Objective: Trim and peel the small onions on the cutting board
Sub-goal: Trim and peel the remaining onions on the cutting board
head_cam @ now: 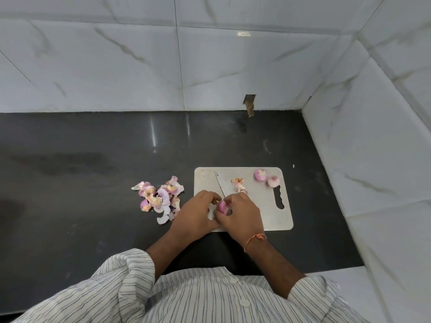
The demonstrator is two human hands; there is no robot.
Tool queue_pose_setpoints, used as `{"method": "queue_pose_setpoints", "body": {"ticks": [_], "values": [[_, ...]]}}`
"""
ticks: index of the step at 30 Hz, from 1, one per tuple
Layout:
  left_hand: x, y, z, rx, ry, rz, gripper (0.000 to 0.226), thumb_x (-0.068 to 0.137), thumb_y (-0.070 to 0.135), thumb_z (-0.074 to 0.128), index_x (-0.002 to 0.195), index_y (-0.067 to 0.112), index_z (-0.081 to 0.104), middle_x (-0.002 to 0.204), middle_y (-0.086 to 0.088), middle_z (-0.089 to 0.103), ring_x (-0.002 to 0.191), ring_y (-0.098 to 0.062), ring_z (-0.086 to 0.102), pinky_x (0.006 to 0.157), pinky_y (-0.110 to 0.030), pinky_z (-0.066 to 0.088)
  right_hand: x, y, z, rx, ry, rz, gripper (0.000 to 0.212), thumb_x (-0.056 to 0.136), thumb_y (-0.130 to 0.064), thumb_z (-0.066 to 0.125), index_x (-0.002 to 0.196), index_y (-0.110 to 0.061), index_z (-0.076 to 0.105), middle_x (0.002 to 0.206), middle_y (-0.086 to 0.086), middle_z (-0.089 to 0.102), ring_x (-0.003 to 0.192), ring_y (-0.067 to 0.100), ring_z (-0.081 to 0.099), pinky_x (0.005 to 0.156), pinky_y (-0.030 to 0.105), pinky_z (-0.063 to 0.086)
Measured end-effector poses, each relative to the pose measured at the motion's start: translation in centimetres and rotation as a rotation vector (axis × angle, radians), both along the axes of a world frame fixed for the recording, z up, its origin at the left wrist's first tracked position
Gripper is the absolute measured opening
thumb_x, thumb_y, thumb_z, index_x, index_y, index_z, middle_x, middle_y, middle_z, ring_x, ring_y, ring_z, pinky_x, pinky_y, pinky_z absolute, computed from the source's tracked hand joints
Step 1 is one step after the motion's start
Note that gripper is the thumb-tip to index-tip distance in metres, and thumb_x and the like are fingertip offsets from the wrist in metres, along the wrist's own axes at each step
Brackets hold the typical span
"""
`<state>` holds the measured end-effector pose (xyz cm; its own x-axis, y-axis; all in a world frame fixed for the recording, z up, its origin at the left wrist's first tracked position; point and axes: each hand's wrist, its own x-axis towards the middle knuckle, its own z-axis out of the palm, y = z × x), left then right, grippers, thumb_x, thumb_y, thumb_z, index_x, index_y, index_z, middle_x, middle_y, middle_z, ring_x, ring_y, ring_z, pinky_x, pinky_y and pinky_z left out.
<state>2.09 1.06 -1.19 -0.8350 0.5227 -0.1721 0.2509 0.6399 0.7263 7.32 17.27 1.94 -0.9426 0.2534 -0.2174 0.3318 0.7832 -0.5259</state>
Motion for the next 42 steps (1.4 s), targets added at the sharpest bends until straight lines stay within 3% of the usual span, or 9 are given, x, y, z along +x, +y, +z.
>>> {"method": "queue_pose_setpoints", "body": {"ticks": [5, 11, 14, 19, 25, 30, 34, 38, 42], "values": [[0.6, -0.6, -0.9, -0.02, 0.053, 0.0, 0.044, 0.087, 0.047, 0.077, 0.127, 0.04, 0.059, 0.117, 0.019, 0.063, 0.101, -0.002, 0.06, 0.08, -0.028, 0.052, 0.0, -0.3, -0.8, -0.039, -0.019, -0.005, 0.043, 0.085, -0.057, 0.076, 0.11, -0.023, 0.068, 0.106, -0.006, 0.064, 0.094, 0.014, 0.061, 0.086, 0.032, 0.053], [0.4, -0.8, -1.4, -0.005, 0.078, -0.012, 0.044, 0.094, 0.034, 0.068, 0.136, 0.036, 0.058, 0.122, 0.014, 0.062, 0.1, -0.006, 0.06, 0.082, -0.031, 0.053, 0.3, 0.5, -0.6, -0.039, -0.022, 0.061, 0.055, 0.084, -0.072, 0.068, 0.118, -0.028, 0.063, 0.108, -0.011, 0.061, 0.095, 0.009, 0.059, 0.085, 0.03, 0.052], [0.1, -1.0, -1.5, 0.022, 0.067, 0.065, 0.047, 0.096, 0.046, 0.071, 0.139, 0.034, 0.056, 0.13, 0.018, 0.06, 0.104, -0.001, 0.056, 0.086, -0.026, 0.05, 1.4, 2.3, -0.5, 0.051, -0.026, 0.042, 0.044, 0.093, -0.06, 0.066, 0.12, -0.026, 0.061, 0.116, -0.008, 0.059, 0.101, 0.014, 0.062, 0.089, 0.033, 0.054], [-0.5, -1.3, -1.6, 0.016, 0.053, 0.095, 0.054, 0.096, 0.052, 0.072, 0.143, 0.034, 0.055, 0.138, 0.014, 0.061, 0.114, -0.007, 0.062, 0.096, -0.03, 0.054, 4.0, 4.7, -0.7, 0.234, -0.267, 0.029, 0.043, 0.094, -0.058, 0.065, 0.115, -0.023, 0.055, 0.116, 0.0, 0.057, 0.1, 0.024, 0.062, 0.085, 0.036, 0.052], [-0.2, -2.1, -1.3, 0.118, 0.034, 0.048, 0.044, 0.104, 0.048, 0.066, 0.143, 0.028, 0.066, 0.126, 0.016, 0.067, 0.114, 0.002, 0.061, 0.101, -0.017, 0.051, 5.4, 4.8, -1.2, 0.119, -0.293, -0.057, 0.032, 0.095, -0.044, 0.072, 0.116, -0.024, 0.06, 0.11, -0.003, 0.068, 0.1, 0.019, 0.064, 0.081, 0.029, 0.047], [0.0, -3.8, -1.9, 0.125, -0.019, -0.055, 0.049, 0.105, 0.027, 0.062, 0.154, 0.028, 0.057, 0.14, 0.018, 0.062, 0.126, 0.002, 0.058, 0.106, -0.019, 0.051, 5.2, 4.5, -0.8, 0.042, -0.309, -0.111, 0.026, 0.089, -0.039, 0.073, 0.109, -0.026, 0.062, 0.1, -0.006, 0.068, 0.09, 0.017, 0.064, 0.075, 0.031, 0.048], [-0.2, -4.1, -2.0, 0.125, -0.04, -0.09, 0.046, 0.1, 0.029, 0.072, 0.145, 0.031, 0.063, 0.135, 0.018, 0.062, 0.119, 0.001, 0.061, 0.098, -0.016, 0.054, 5.4, 4.4, -0.6, -0.036, -0.331, -0.143, 0.025, 0.087, -0.038, 0.074, 0.099, -0.024, 0.058, 0.086, -0.007, 0.064, 0.079, 0.014, 0.061, 0.066, 0.03, 0.045], [-0.5, -3.6, -1.7, 0.151, -0.022, -0.104, 0.047, 0.095, 0.021, 0.078, 0.14, 0.028, 0.067, 0.131, 0.017, 0.059, 0.121, 0.002, 0.059, 0.098, -0.008, 0.046, 5.6, 4.3, -0.2, -0.115, -0.282, -0.19, 0.02, 0.095, -0.028, 0.066, 0.098, -0.022, 0.047, 0.082, 0.0, 0.065, 0.071, 0.017, 0.062, 0.057, 0.029, 0.041], [-0.8, -2.4, -2.2, 0.185, 0.079, -0.014, 0.045, 0.095, 0.021, 0.078, 0.138, 0.029, 0.068, 0.136, 0.015, 0.059, 0.127, 0.001, 0.056, 0.107, -0.019, 0.048, 5.7, 4.1, 0.2, -0.177, -0.246, -0.218, 0.019, 0.1, -0.025, 0.06, 0.11, -0.027, 0.043, 0.083, 0.002, 0.069, 0.072, 0.02, 0.068, 0.059, 0.032, 0.05]]}}
